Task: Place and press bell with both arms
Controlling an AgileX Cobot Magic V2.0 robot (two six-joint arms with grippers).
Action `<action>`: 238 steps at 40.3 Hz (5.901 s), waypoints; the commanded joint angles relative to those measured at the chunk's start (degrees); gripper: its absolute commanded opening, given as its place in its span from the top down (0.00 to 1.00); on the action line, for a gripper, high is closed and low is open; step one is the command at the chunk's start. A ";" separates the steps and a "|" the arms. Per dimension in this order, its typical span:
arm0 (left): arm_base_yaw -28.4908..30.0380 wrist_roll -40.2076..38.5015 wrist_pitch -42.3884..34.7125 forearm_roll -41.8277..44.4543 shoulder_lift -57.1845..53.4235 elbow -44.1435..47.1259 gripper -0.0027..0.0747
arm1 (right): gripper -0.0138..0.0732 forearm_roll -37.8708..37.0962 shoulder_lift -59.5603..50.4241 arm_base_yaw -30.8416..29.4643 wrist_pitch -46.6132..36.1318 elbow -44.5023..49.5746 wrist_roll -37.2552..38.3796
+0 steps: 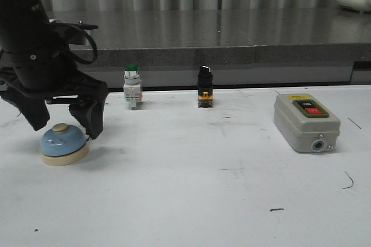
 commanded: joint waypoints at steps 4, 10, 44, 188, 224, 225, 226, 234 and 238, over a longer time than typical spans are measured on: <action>-0.36 -0.70 1.47 -0.08 0.22 -2.46 0.14 | 0.91 0.24 0.87 -0.33 -4.25 -2.00 -0.20; -0.63 -0.70 2.49 -0.19 0.78 -2.46 0.16 | 0.91 0.24 0.87 -0.33 -4.25 -2.00 -0.20; -12.91 2.27 8.78 -0.54 9.27 -24.66 0.72 | 0.91 0.24 0.87 -0.33 -4.25 -2.00 -0.20; 16.71 2.26 -25.96 -8.39 -103.24 51.92 0.99 | 0.91 1.00 46.71 11.04 -8.69 -17.97 -0.20; 16.71 2.26 -25.96 -8.39 -103.24 51.92 0.99 | 0.91 3.96 83.52 33.26 -1.88 -50.59 -0.20; 16.71 2.26 -25.96 -8.39 -103.24 51.92 0.99 | 0.91 3.96 83.52 33.09 -2.06 -50.59 -0.20; 16.71 2.26 -25.96 -8.39 -103.24 51.92 0.99 | 0.91 3.96 83.52 33.10 -2.28 -50.59 -0.20; 16.71 2.26 -25.96 -8.39 -103.24 51.92 0.99 | 0.91 3.77 84.51 32.45 -2.53 -50.60 -0.20; 16.71 2.26 -25.96 -8.39 -103.24 51.92 0.99 | 0.91 3.74 86.27 32.20 -2.53 -50.60 -0.20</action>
